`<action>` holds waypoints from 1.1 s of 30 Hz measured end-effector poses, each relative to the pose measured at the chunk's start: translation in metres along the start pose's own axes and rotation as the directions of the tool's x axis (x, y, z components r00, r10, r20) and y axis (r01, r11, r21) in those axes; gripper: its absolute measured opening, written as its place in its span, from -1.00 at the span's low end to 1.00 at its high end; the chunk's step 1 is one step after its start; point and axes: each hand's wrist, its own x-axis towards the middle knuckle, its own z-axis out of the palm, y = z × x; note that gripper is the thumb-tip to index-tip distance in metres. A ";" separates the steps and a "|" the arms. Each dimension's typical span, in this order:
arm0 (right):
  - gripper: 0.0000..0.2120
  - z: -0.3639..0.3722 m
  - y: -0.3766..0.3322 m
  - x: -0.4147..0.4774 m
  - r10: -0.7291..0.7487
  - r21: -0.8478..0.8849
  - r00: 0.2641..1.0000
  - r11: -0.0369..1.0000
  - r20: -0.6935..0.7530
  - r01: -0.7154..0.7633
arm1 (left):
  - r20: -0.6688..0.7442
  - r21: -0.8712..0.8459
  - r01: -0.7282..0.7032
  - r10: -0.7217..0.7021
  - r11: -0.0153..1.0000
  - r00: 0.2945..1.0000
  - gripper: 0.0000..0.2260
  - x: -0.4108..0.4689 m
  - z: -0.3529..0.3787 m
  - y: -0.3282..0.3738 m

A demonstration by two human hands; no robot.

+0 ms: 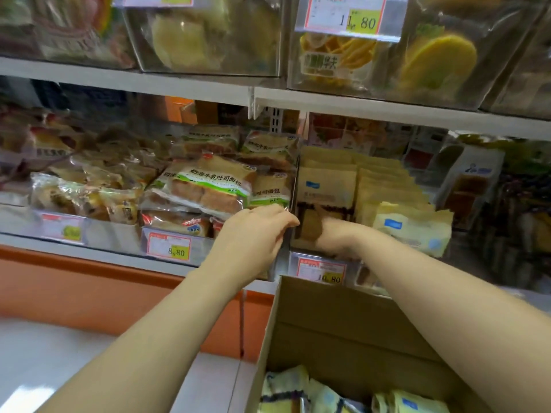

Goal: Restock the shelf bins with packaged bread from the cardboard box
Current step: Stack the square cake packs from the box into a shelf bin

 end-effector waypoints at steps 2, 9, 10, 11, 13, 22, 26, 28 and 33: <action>-0.94 0.009 0.004 0.013 0.043 -0.086 0.997 0.996 0.064 -0.038 | -0.009 -0.009 -0.022 0.022 1.000 1.000 -0.73 0.000 0.002 -0.006; -0.73 0.019 0.002 0.037 0.075 -0.241 0.995 0.969 0.070 -0.056 | -0.034 0.050 -0.133 0.134 0.990 0.990 -0.75 -0.001 0.013 -0.017; -0.70 0.019 0.002 0.038 0.071 -0.244 0.995 0.968 0.064 -0.054 | -0.035 0.049 -0.141 0.143 0.989 0.989 -0.74 -0.001 0.014 -0.017; -0.68 0.018 0.002 0.038 0.066 -0.237 0.996 0.970 0.060 -0.050 | -0.038 0.050 -0.149 0.151 0.988 0.988 -0.73 -0.001 0.014 -0.017; -0.70 0.016 0.001 0.034 0.038 -0.178 0.999 0.984 0.034 -0.031 | -0.043 0.055 -0.147 0.149 0.988 0.988 -0.71 -0.002 0.013 -0.016; -0.48 0.001 0.001 -0.067 -0.296 0.030 0.880 0.943 -0.371 0.330 | -0.020 0.149 -0.097 0.102 0.984 0.995 -0.78 -0.022 -0.003 0.012; -0.68 0.037 0.030 -0.118 -0.410 -0.079 0.778 0.901 -0.476 0.426 | 0.097 0.043 0.046 -0.050 0.998 0.994 -0.79 -0.044 -0.002 0.037; -0.74 0.057 0.046 -0.132 -0.441 -0.126 0.768 0.891 -0.465 0.435 | 0.173 -0.011 0.147 -0.143 0.989 0.974 -0.77 -0.054 0.004 0.045; -0.68 0.113 0.089 -0.128 -0.362 -0.202 0.923 0.921 -0.131 0.332 | 0.337 -0.020 0.244 -0.223 0.970 0.915 -0.73 -0.067 0.018 0.054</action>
